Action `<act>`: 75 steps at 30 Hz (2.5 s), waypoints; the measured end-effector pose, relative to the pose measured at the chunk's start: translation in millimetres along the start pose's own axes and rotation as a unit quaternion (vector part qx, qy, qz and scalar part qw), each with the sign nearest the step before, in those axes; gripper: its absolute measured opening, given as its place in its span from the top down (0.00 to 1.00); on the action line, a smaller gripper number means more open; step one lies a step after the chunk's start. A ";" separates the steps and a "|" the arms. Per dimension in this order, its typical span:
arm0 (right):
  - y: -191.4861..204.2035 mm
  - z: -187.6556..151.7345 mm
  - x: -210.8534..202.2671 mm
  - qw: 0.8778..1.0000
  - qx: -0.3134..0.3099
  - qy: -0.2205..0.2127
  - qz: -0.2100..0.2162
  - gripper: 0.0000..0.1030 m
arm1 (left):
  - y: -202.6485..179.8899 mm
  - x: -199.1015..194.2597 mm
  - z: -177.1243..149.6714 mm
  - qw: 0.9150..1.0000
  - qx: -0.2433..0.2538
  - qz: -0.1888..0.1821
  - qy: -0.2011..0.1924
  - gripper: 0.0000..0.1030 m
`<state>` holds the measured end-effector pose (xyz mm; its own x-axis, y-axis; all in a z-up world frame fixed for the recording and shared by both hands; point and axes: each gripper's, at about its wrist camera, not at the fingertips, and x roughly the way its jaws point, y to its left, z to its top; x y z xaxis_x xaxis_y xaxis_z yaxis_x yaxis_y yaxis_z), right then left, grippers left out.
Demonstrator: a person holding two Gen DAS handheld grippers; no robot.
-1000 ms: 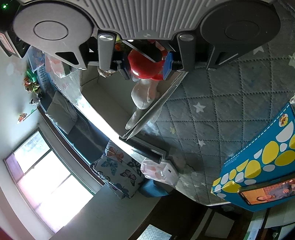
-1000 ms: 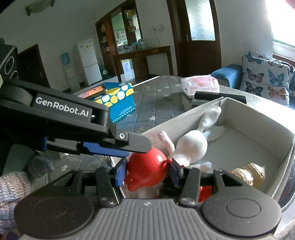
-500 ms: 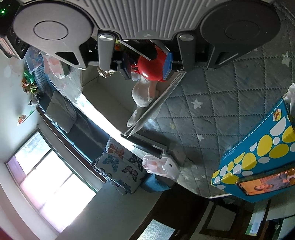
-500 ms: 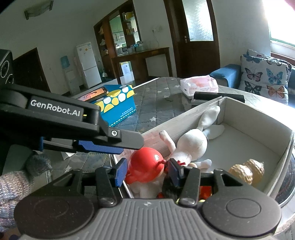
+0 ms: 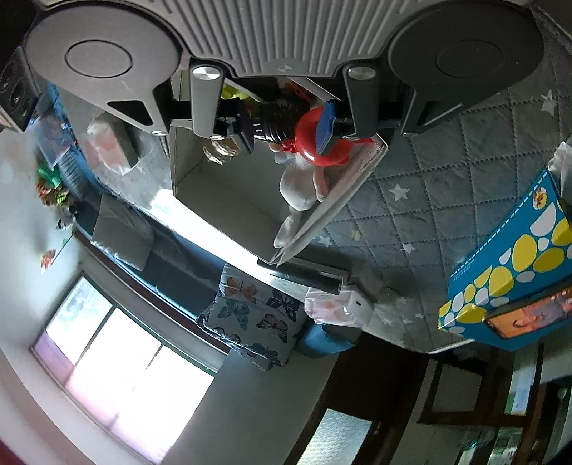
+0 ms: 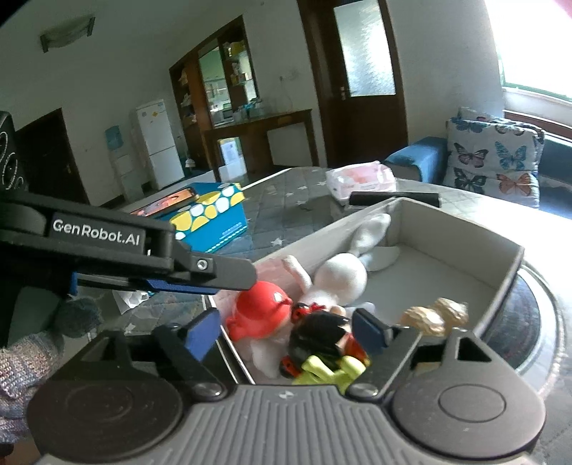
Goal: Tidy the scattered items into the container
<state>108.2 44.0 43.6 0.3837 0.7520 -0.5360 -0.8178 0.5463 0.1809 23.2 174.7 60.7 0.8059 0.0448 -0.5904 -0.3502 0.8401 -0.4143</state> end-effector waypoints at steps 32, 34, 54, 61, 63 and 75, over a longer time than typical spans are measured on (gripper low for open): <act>-17.4 -37.9 -72.1 0.996 0.044 -0.042 -0.065 0.00 | -53.6 -27.5 -54.6 0.986 0.131 0.088 -0.060 0.61; -16.4 -42.1 -75.5 0.996 0.044 -0.045 -0.069 0.00 | -55.2 -29.9 -59.3 0.985 0.134 0.089 -0.058 0.61; 13.3 -78.4 -101.9 0.991 0.007 -0.080 -0.108 0.00 | -50.6 -40.9 -100.1 0.984 0.139 0.100 -0.045 0.61; 20.9 -82.8 -100.2 0.991 0.001 -0.072 -0.110 0.00 | -45.6 -40.3 -107.0 0.985 0.130 0.105 -0.037 0.61; 21.8 -84.1 -98.5 0.991 0.001 -0.067 -0.118 0.00 | -44.3 -40.4 -108.8 0.985 0.128 0.107 -0.035 0.61; 22.5 -91.2 -93.6 0.991 0.007 -0.052 -0.123 0.00 | -42.1 -35.8 -114.6 0.986 0.124 0.106 -0.019 0.61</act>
<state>14.8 -47.8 22.7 0.6145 0.6286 -0.4767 -0.6880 0.7227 0.0661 -45.6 75.8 19.9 0.7454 0.2502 -0.6179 -0.3894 0.9158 -0.0989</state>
